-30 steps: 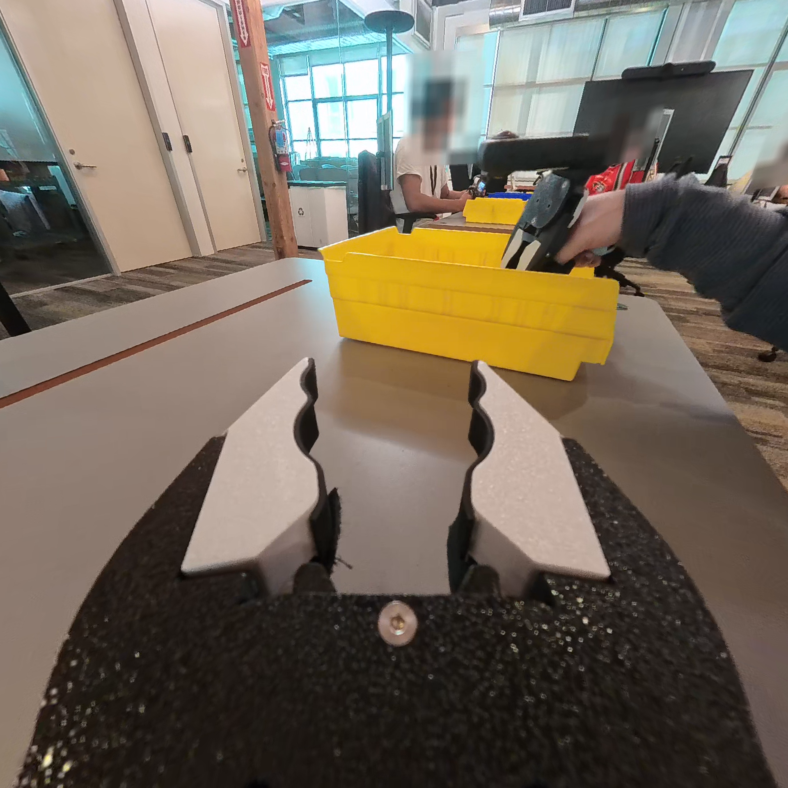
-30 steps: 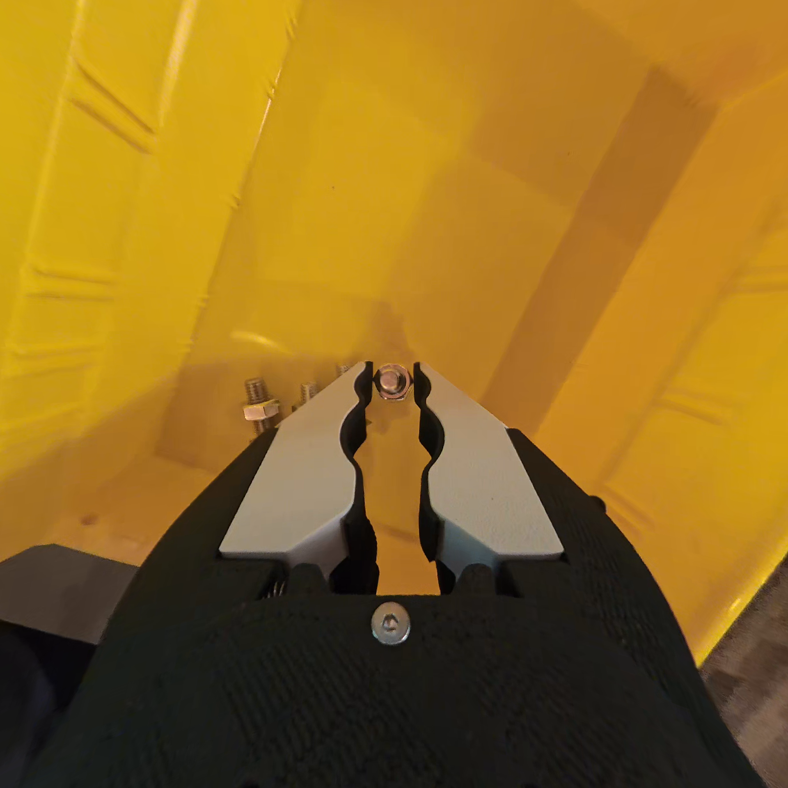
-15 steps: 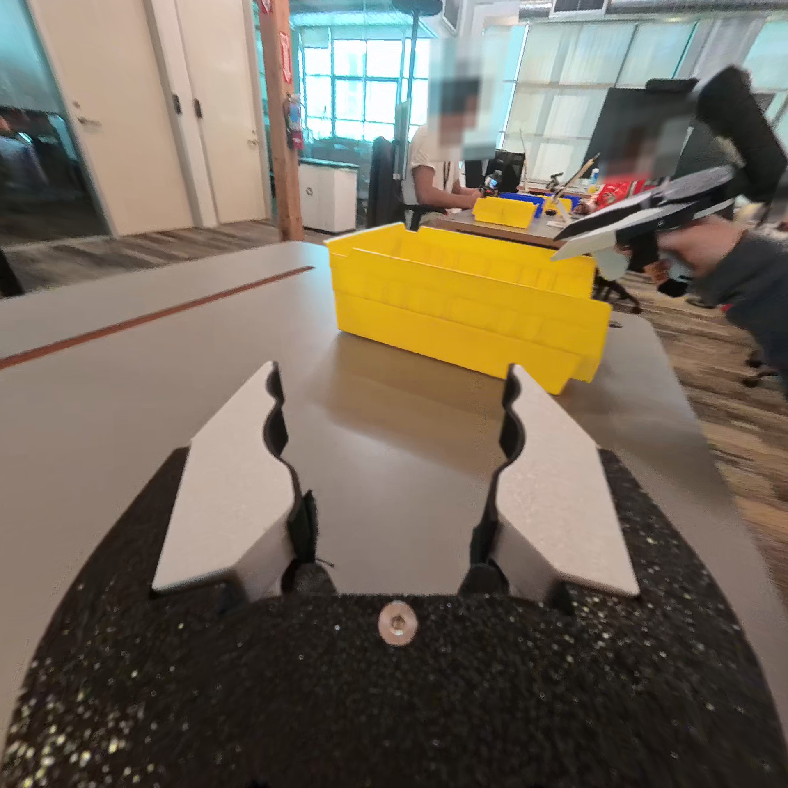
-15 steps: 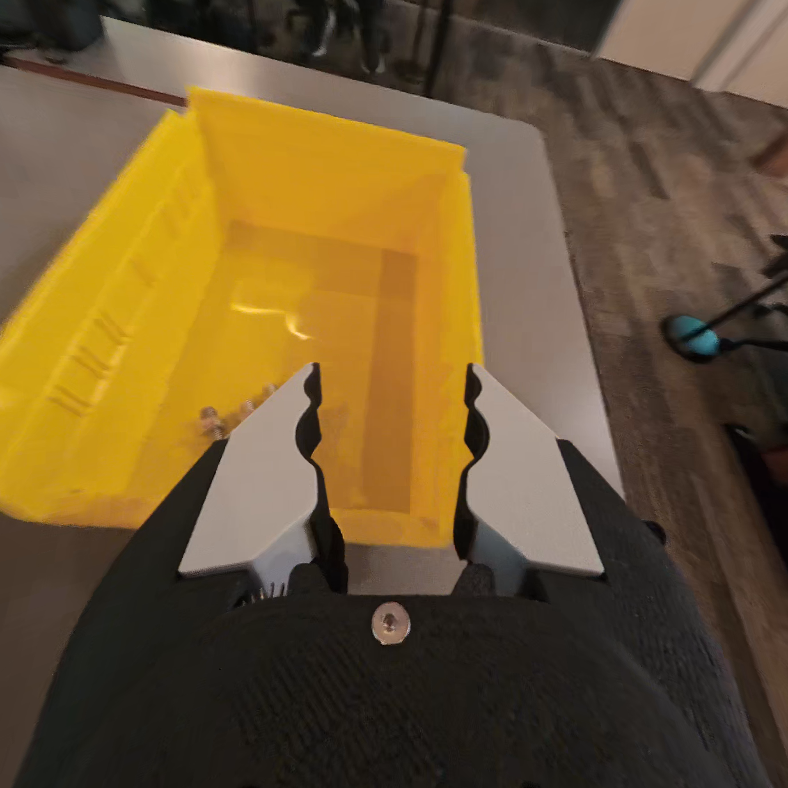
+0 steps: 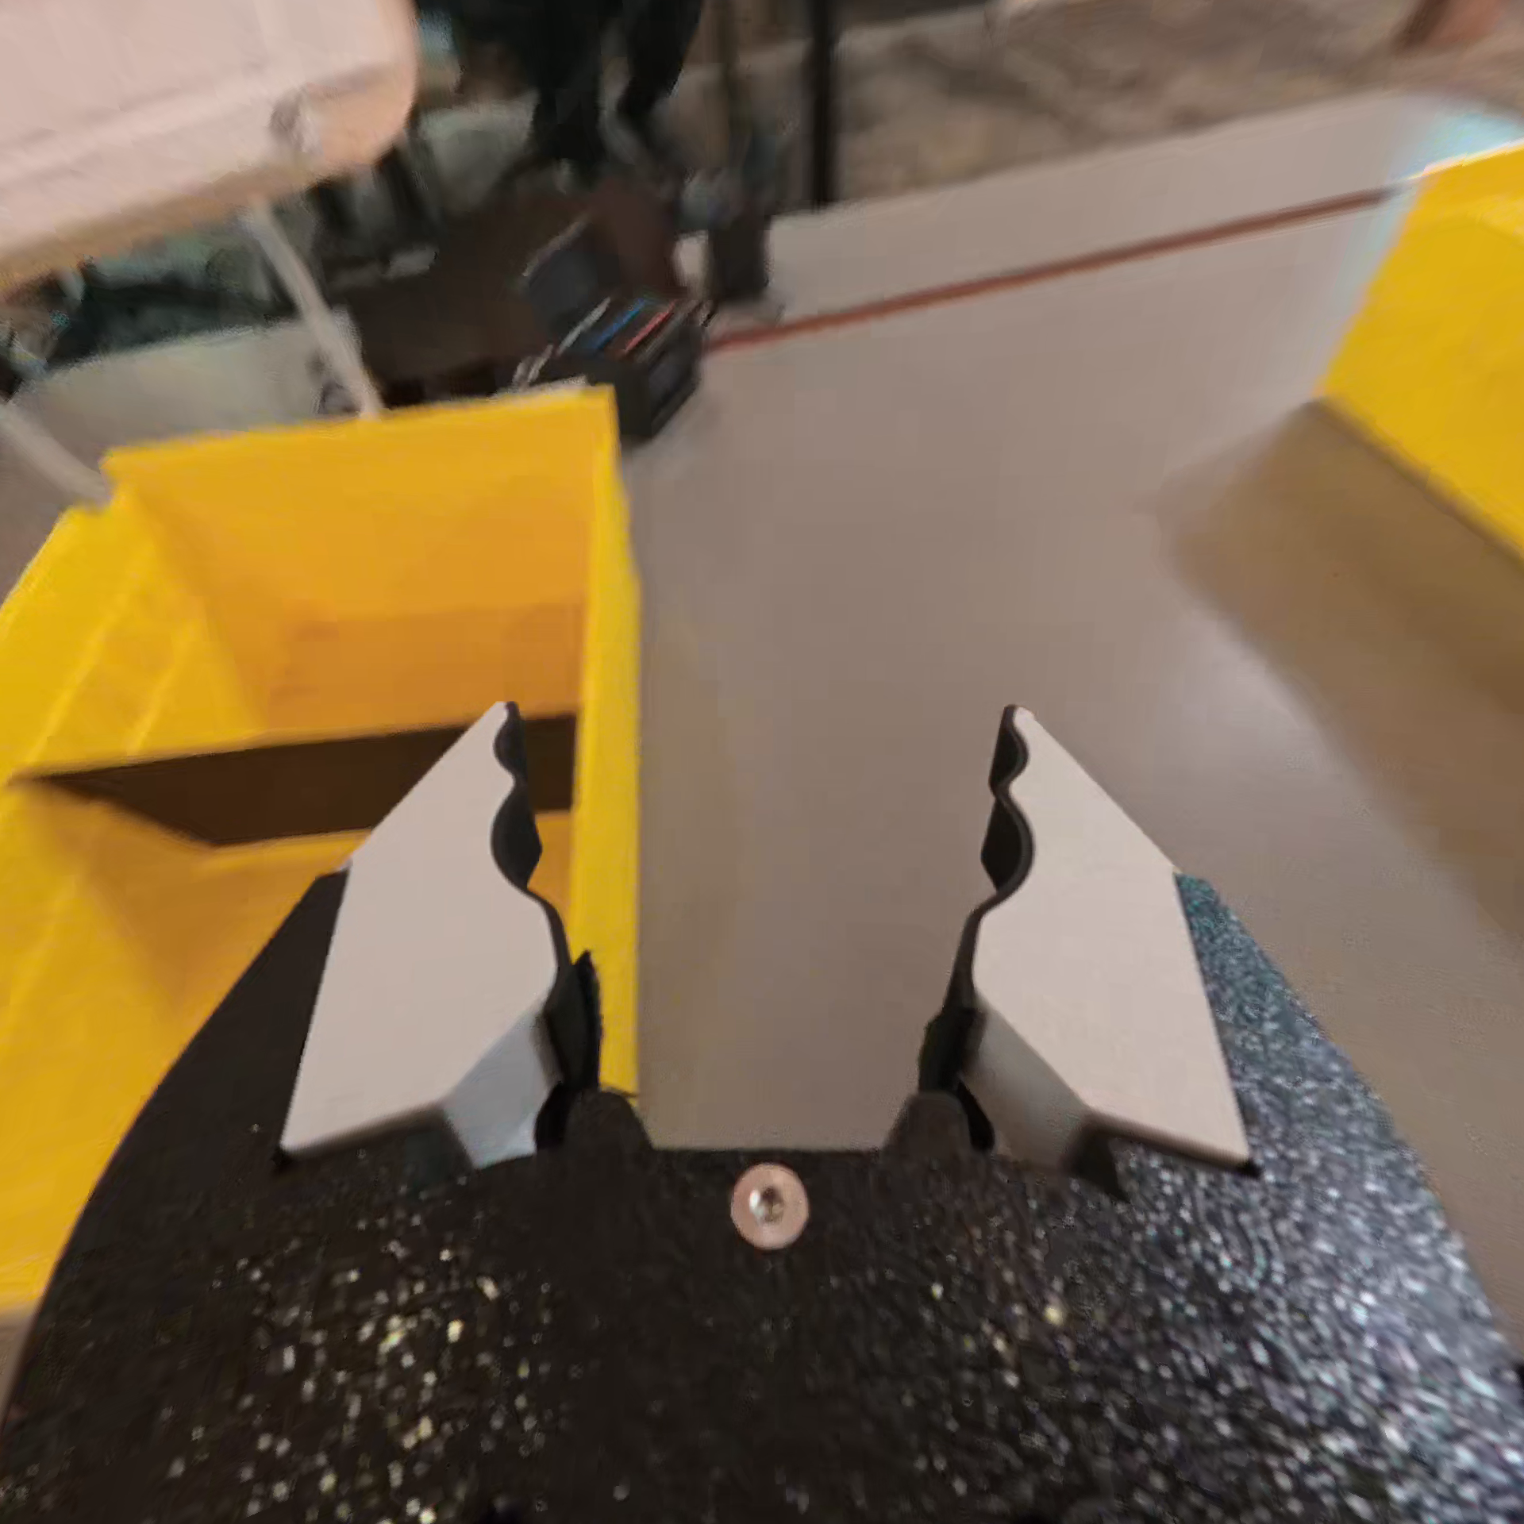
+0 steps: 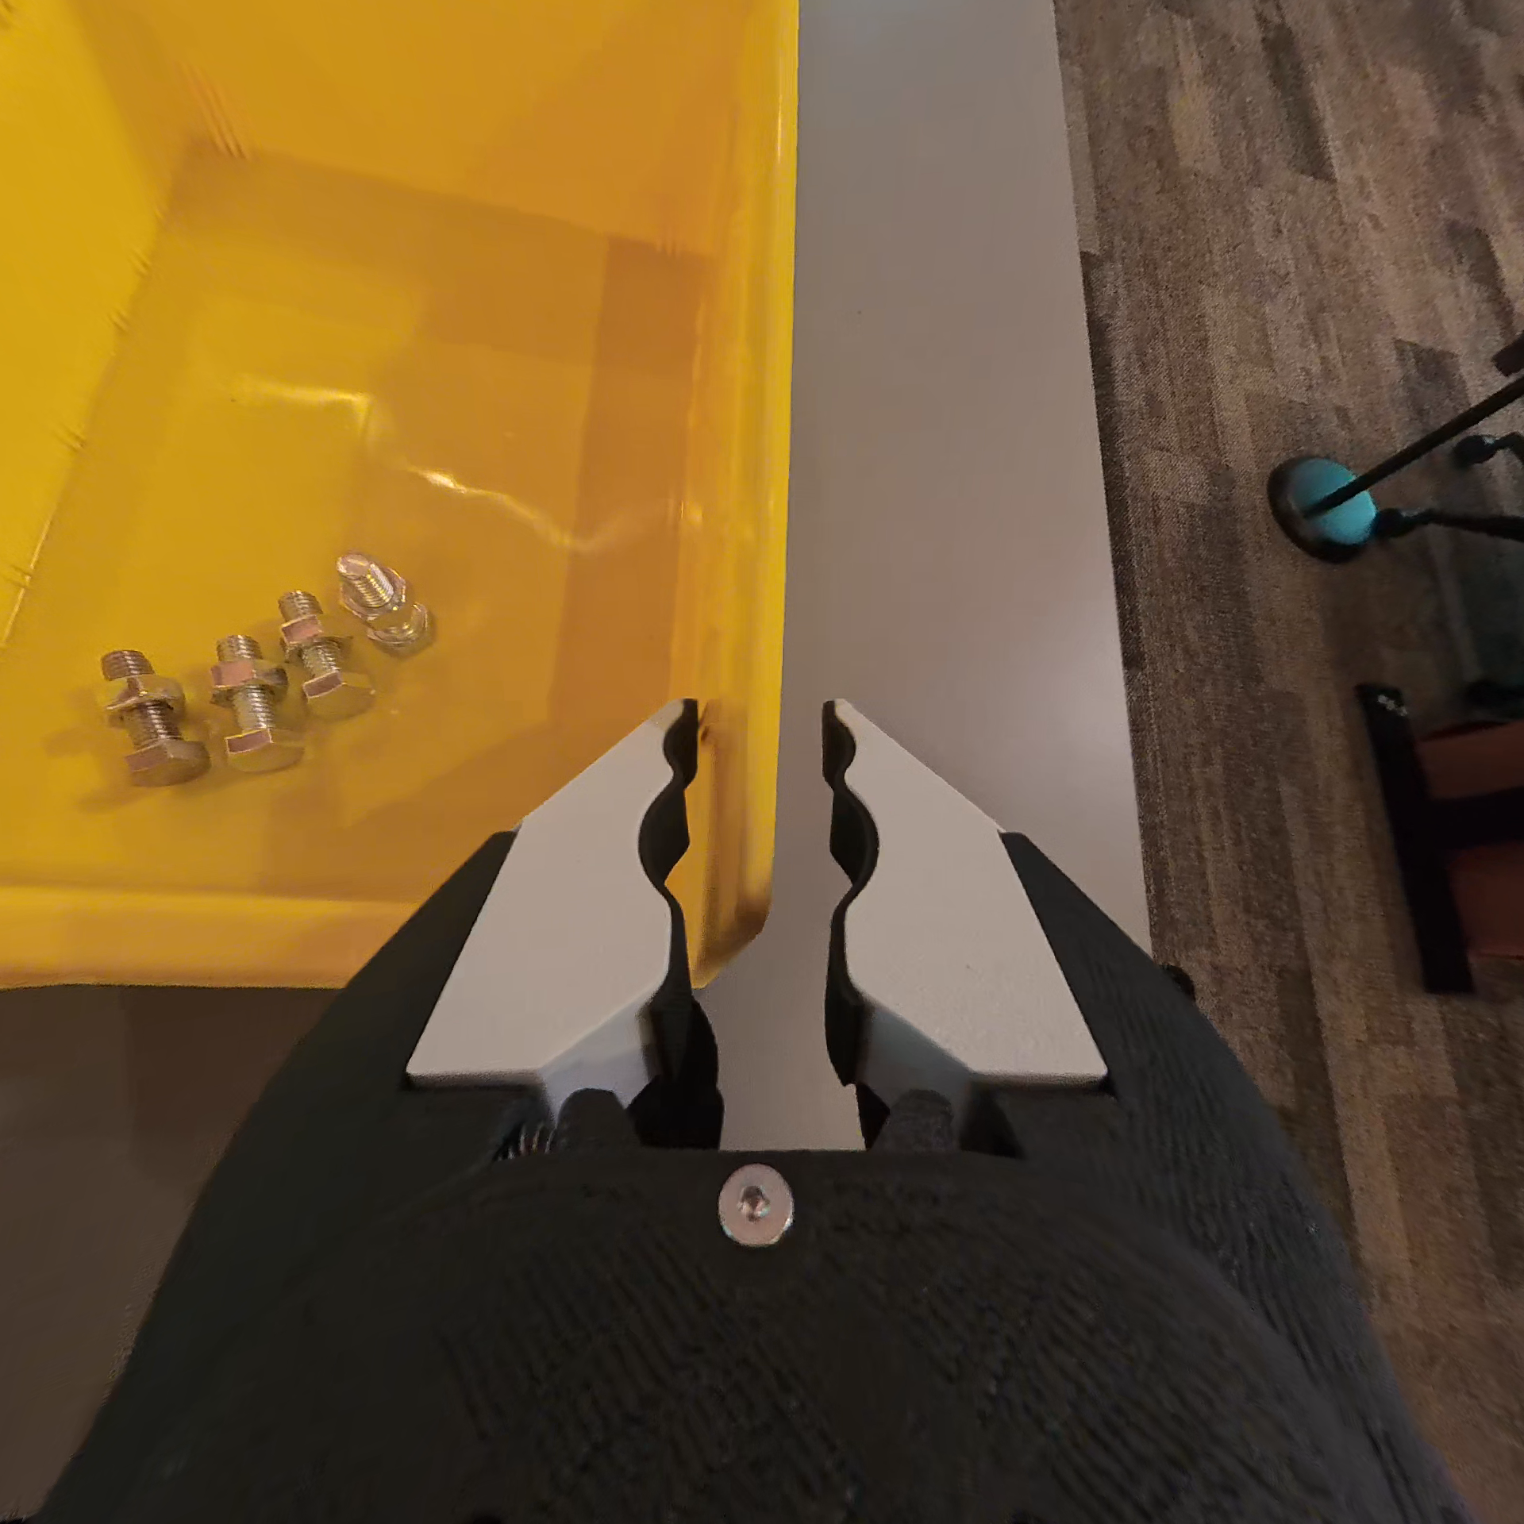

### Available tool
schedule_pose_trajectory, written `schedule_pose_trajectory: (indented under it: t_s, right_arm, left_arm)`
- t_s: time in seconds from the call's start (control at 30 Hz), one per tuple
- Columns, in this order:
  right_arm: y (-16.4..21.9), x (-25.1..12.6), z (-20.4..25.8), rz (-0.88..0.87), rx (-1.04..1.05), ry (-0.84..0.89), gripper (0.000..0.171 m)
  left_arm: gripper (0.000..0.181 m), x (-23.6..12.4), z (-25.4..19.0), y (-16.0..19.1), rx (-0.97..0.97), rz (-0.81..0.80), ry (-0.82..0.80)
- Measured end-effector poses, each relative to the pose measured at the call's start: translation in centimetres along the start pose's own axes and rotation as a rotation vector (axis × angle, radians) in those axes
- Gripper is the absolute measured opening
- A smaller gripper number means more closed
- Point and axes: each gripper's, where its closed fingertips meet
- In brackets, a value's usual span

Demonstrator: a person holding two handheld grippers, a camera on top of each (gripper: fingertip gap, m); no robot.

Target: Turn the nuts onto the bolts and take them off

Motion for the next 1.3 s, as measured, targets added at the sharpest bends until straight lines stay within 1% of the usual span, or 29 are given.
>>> schedule_pose_trajectory:
  t_s: [0.1, 0.13, 0.2, 0.27, 0.3, 0.37, 0.43, 0.5, 0.6, 0.67, 0.77, 0.87, 1.07, 1.2, 1.3]
  right_arm:
    - [0.0, 0.3, 0.4, 0.013, -0.016, -0.020, 0.022]
    - [0.0, 0.4, 0.5, 0.018, -0.020, -0.029, 0.020]
    - [-0.1, 0.5, 0.8, 0.018, -0.025, -0.040, 0.014]
    - [-0.1, 0.6, 0.8, 0.016, -0.026, -0.047, 0.011]
    - [-0.1, 0.6, 0.9, 0.013, -0.022, -0.052, 0.011]
    - [-0.2, 0.5, 1.1, 0.001, -0.020, -0.070, 0.008]
    - [-0.4, 0.4, 1.4, -0.017, -0.045, -0.083, 0.007]
    - [-0.4, 0.4, 1.7, -0.023, -0.057, -0.094, 0.006]
    - [-0.6, 0.4, 2.7, -0.046, -0.028, -0.164, 0.005]
    - [-0.9, 0.4, 3.6, -0.066, -0.007, -0.206, 0.005]
    - [-1.5, 0.7, 4.9, -0.075, -0.035, -0.217, 0.004]
    - [-2.6, 1.4, 7.4, -0.091, -0.075, -0.235, 0.004]
    - [-5.0, 3.0, 15.6, -0.116, -0.121, -0.330, 0.004]
    - [-6.3, 3.6, 22.2, -0.134, -0.142, -0.389, 0.004]
    - [-7.3, 3.0, 27.4, -0.185, -0.164, -0.454, 0.007]
  left_arm:
    - [0.099, -0.1, 3.0, 3.8, -0.056, 0.151, -0.037]
    - [0.090, 0.0, 3.6, 5.1, -0.075, 0.195, -0.028]
    - [0.076, 0.1, 4.4, 7.4, -0.101, 0.281, -0.016]
    - [0.055, 0.3, 4.7, 9.0, -0.100, 0.341, 0.005]
    - [0.047, 0.4, 4.6, 9.7, -0.094, 0.365, 0.025]
    - [0.033, 0.4, 3.9, 9.2, -0.076, 0.325, 0.079]
    - [0.018, 0.5, 4.3, 9.2, 0.004, 0.309, 0.015]
    - [0.004, 0.4, 4.8, 9.2, 0.147, 0.290, -0.062]
    - [0.004, -0.3, 4.4, 8.7, 0.157, 0.218, -0.047]
    - [0.003, -1.4, 4.3, 7.9, 0.132, 0.148, -0.039]
    - [0.004, -3.4, 4.4, 7.3, 0.119, 0.096, -0.047]
    - [0.005, -5.4, 4.2, 7.5, 0.106, 0.033, -0.052]
    - [0.004, -9.2, 3.9, 6.8, 0.128, -0.026, -0.093]
    - [0.004, -11.4, 3.6, 4.4, 0.153, -0.093, -0.122]
    - [0.004, -12.8, 2.7, 1.8, 0.183, -0.167, -0.128]
Point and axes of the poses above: each gripper's, where its closed fingertips meet, x out along the fingers, y out of its underside, z = x × y across the jaws, and after that the axes turned 9 degrees about -y, right-handed
